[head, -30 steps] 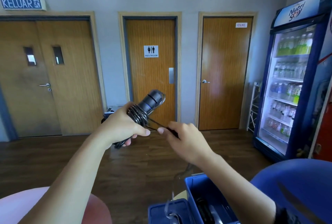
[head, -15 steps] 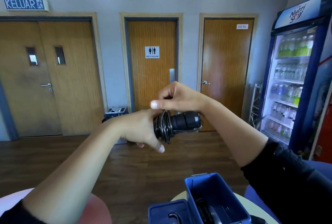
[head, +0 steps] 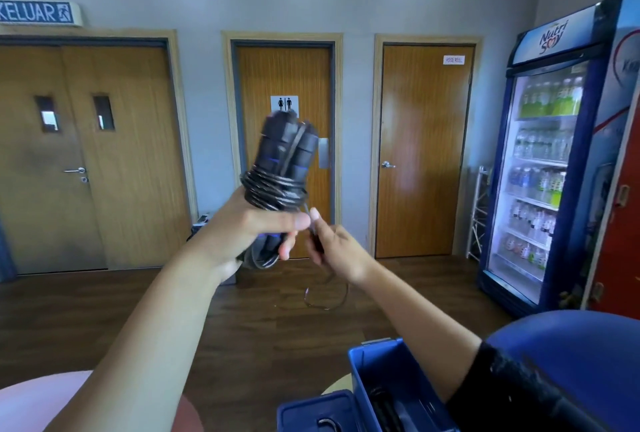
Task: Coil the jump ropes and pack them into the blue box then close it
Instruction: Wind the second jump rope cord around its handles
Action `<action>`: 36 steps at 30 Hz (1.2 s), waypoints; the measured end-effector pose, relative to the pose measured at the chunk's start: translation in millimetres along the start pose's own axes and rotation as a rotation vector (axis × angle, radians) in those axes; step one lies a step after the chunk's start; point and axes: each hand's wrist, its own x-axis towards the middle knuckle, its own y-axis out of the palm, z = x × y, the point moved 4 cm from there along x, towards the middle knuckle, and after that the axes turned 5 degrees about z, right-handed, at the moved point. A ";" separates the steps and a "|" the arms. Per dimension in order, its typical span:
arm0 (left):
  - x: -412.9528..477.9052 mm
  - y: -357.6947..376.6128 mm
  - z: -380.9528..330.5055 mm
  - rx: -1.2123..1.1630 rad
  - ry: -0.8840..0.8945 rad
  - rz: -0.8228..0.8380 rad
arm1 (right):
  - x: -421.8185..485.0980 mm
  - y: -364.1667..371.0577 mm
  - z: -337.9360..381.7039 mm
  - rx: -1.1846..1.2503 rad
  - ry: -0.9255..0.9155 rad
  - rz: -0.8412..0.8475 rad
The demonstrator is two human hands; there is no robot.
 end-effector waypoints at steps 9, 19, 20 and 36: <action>3.4 -24.6 35.7 0.280 -0.384 -0.307 | -35.5 3.0 15.0 -0.647 -0.113 -0.207; 17.5 -14.0 48.2 1.025 -0.721 0.011 | -37.0 -17.2 85.8 -1.336 -0.380 0.099; 17.9 -7.6 49.7 1.086 -0.702 0.101 | -33.1 -20.5 89.6 -1.318 -0.414 0.159; -7.7 33.2 46.9 0.110 -0.196 0.269 | 7.6 -42.4 28.6 0.102 -0.099 0.331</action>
